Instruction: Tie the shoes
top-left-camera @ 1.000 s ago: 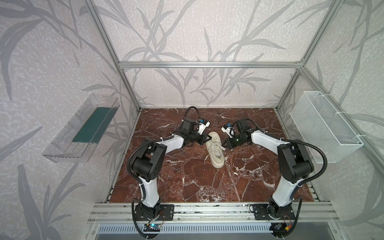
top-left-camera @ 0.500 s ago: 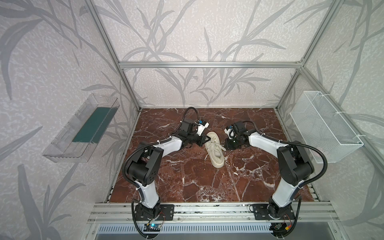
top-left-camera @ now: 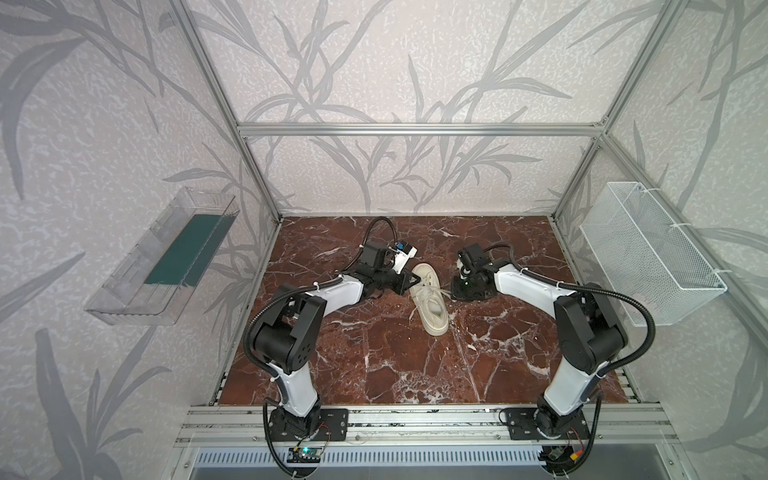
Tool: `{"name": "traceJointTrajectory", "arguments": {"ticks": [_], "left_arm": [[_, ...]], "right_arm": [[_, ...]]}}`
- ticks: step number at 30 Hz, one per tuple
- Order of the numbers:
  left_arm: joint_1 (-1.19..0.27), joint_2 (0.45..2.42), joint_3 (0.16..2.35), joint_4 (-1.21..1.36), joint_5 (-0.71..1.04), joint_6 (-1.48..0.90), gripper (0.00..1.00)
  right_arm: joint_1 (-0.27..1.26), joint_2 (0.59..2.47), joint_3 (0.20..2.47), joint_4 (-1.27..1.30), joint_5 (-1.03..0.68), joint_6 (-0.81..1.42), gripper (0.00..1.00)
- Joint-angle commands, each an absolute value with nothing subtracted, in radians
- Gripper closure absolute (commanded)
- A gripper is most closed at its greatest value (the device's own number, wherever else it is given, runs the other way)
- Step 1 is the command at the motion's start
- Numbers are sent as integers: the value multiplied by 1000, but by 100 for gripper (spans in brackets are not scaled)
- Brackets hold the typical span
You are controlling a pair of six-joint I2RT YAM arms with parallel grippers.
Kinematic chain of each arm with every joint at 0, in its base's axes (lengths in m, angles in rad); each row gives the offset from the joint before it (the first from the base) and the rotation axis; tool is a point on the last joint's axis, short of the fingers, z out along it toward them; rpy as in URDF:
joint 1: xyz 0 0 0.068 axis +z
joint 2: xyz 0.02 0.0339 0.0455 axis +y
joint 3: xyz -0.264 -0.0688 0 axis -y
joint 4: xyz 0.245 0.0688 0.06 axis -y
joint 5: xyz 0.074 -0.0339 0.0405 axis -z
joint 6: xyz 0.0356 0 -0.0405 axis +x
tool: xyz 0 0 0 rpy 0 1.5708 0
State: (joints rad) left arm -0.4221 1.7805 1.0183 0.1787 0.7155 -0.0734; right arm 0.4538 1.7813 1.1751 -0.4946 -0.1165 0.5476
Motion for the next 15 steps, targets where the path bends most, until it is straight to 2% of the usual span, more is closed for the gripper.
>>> {"name": "traceJointTrajectory", "arguments": {"ticks": [1,15], "left_arm": [[-416,1717,987,210,679,-80,100],[-387,1709,930,215,648,-87,100]], "right_arm": [[445,1758,1175,-570,-14,602,100],[419,1756,1129,-548,-5,618,100]]}}
